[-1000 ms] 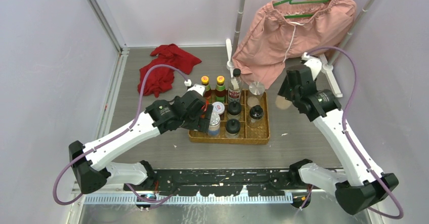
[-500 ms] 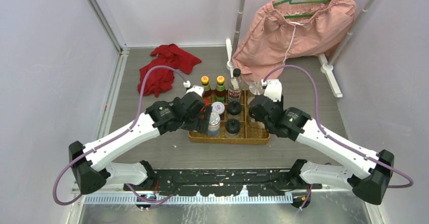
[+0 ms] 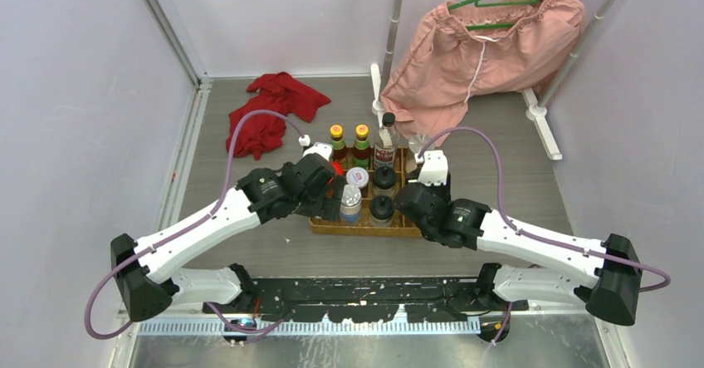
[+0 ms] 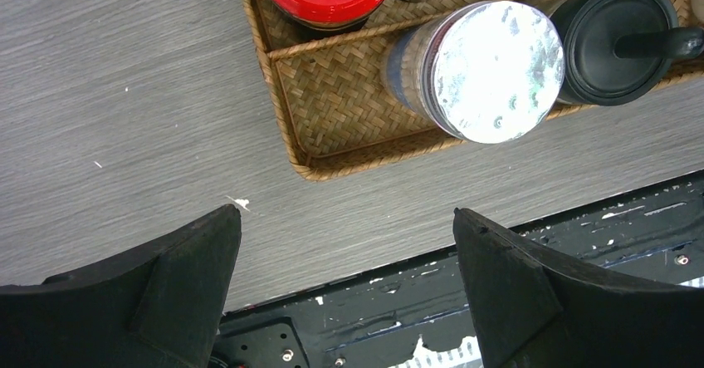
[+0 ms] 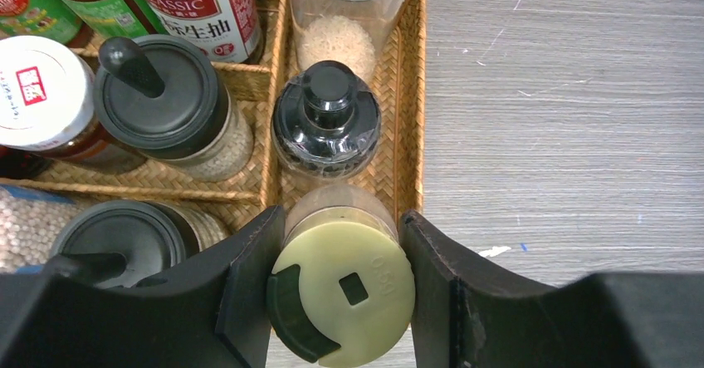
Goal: Organize the condiment bottles
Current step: Place the bottle in the storage box.
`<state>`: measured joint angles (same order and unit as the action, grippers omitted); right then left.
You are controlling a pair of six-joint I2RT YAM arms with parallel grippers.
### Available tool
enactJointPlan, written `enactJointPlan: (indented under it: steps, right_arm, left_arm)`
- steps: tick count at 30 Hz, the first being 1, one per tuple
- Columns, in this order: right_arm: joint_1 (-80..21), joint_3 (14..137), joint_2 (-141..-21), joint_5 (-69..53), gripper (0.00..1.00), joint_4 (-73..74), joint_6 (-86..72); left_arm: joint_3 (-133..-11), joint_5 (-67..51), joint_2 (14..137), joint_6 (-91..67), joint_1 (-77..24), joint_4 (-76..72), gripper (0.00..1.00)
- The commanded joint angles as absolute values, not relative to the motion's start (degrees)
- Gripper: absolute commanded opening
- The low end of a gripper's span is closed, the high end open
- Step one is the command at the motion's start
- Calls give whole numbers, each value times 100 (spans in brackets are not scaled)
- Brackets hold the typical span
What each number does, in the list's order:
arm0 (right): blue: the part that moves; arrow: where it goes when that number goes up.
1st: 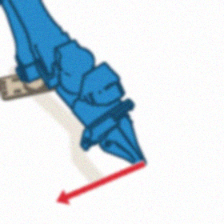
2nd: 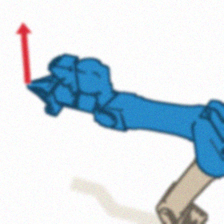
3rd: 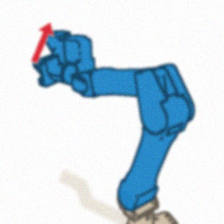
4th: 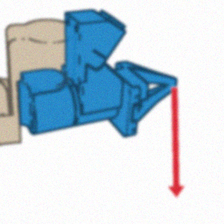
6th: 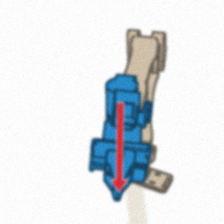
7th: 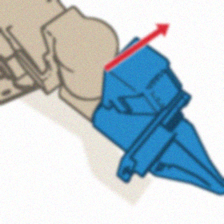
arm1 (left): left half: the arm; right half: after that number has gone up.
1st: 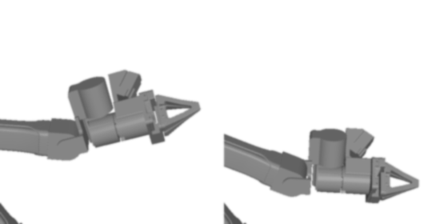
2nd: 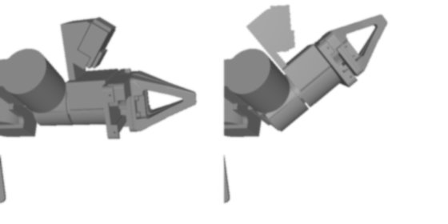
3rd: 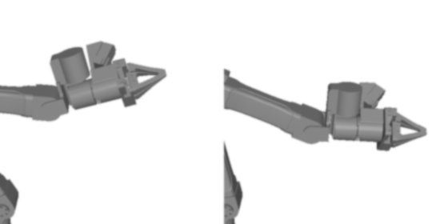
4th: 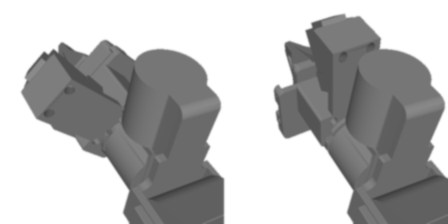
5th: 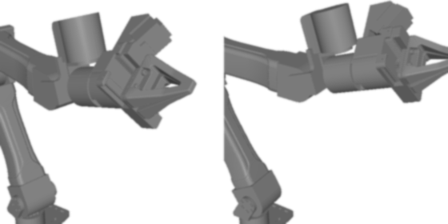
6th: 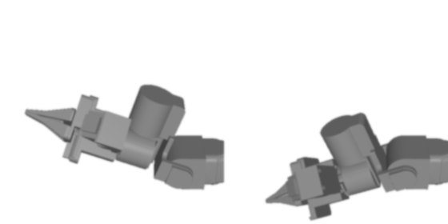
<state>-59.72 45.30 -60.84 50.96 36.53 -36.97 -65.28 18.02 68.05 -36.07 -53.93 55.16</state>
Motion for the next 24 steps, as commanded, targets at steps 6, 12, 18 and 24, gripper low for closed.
enactJointPlan:
  steps: [6, 12, 18, 24]
  right_arm:
    - [-6077, 3831, -5938, 5615, 2, 2517, -4254]
    - [-6080, 3721, -6044, 5600, 1, 2423, -4337]
    - [-6079, 3530, -5896, 5274, 1, 2156, -4317]
    - [-6077, 3472, -5998, 5136, 1, 2196, -4459]
  left_arm:
    - [-6498, 1906, 6638, -3735, -5375, 5493, 100]
    - [-6533, 1916, 6610, -3735, -5370, 5540, 99]
    - [-6521, 1842, 6652, -3770, -5379, 5538, 99]
    - [-6580, 1823, 6671, -3771, -5377, 5528, 99]
